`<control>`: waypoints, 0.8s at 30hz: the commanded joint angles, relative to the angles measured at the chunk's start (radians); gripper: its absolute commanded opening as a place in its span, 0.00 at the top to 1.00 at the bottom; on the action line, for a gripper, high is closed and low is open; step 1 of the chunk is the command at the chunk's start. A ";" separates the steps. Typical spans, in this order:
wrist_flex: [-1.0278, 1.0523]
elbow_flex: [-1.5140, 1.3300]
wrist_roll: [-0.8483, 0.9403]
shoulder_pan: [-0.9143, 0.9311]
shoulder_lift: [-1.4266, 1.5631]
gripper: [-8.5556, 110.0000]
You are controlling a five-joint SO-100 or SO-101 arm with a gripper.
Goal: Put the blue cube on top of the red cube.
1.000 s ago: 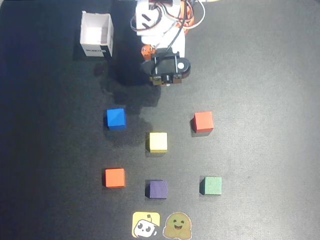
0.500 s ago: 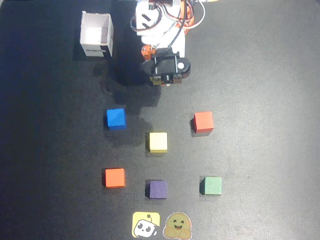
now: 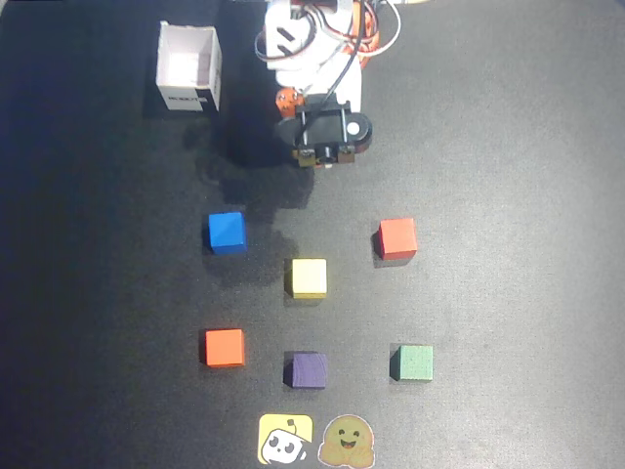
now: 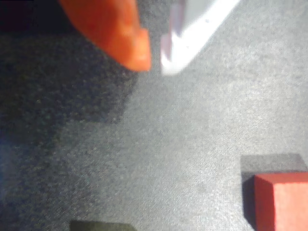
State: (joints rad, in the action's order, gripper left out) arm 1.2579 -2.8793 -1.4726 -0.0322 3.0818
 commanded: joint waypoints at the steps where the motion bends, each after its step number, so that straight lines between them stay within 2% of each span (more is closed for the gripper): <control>1: 0.005 0.006 0.009 -0.003 0.011 0.92; 19: -0.043 0.028 -0.029 -0.005 0.002 0.88; 24: -0.115 0.106 -0.029 -0.005 -0.166 0.83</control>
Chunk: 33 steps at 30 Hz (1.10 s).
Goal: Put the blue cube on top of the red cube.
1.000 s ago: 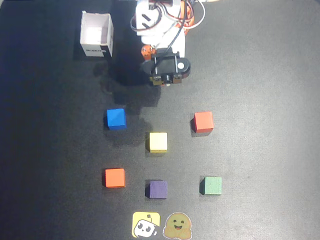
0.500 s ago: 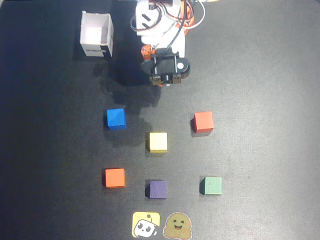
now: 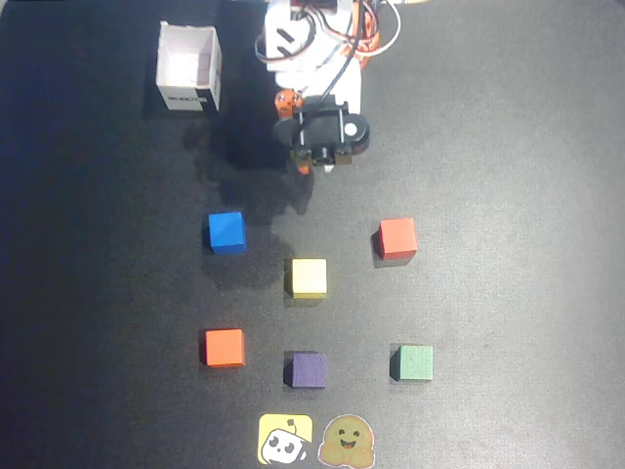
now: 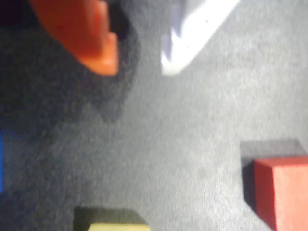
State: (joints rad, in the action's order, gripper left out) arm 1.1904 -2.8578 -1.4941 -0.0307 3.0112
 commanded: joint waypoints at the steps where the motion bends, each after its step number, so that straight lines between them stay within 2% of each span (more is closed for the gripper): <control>1: -0.067 0.118 -0.008 -0.006 -0.163 0.82; 6: -0.092 0.325 -0.005 0.021 -0.471 0.80; 13: -0.091 0.505 -0.011 0.110 -0.701 0.80; 21: -0.110 0.620 -0.052 0.225 -0.871 0.79; 27: -0.137 0.678 -0.132 0.238 -0.945 0.79; 33: -0.170 0.707 -0.110 0.270 -1.028 0.79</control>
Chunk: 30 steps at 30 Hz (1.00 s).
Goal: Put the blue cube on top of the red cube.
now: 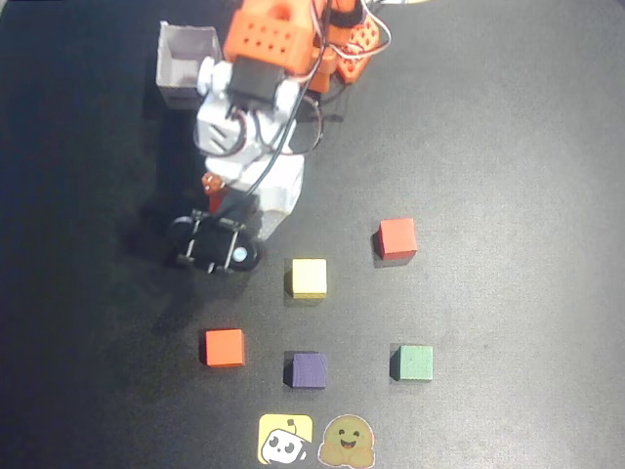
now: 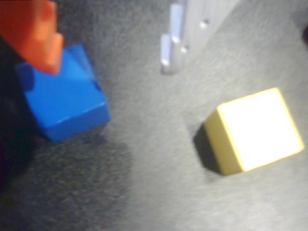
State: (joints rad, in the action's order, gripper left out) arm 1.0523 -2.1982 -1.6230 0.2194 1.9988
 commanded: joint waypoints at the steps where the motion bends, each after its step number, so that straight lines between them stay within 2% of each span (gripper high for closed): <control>1: -0.072 0.041 0.114 0.029 -0.023 0.79; 9: -0.130 0.040 0.348 0.044 -0.089 0.79; 15: -0.126 0.028 0.359 0.043 -0.092 0.79; 18: -0.129 0.018 0.360 0.044 -0.107 0.74; 30: -0.133 0.011 0.333 0.049 -0.212 0.74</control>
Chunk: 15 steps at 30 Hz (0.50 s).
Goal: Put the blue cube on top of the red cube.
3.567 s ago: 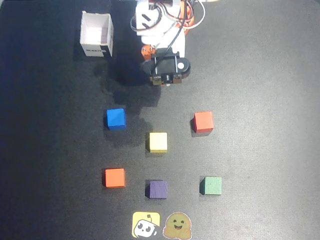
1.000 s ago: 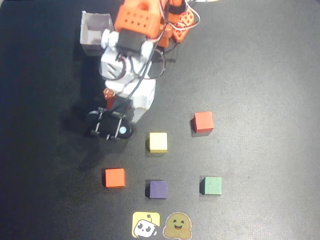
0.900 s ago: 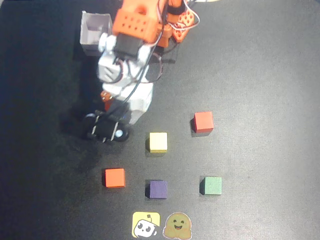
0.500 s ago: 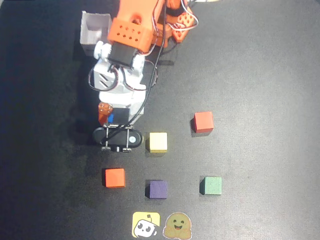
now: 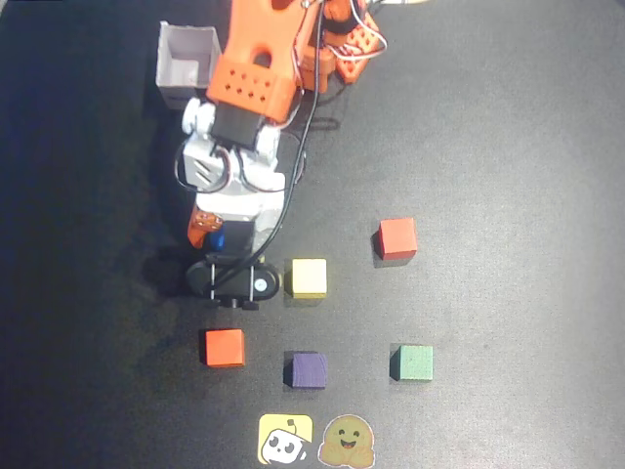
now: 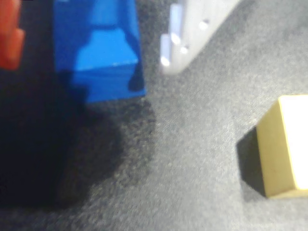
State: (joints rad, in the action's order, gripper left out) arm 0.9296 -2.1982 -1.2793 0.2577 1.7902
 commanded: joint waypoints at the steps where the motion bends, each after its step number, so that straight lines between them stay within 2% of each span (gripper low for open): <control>1: -0.011 0.011 -0.011 0.012 -0.009 0.74; 15: -0.032 -0.025 -0.025 0.035 -0.071 0.74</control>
State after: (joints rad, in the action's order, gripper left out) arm 0.9081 -2.2273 -1.2962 0.2838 1.7150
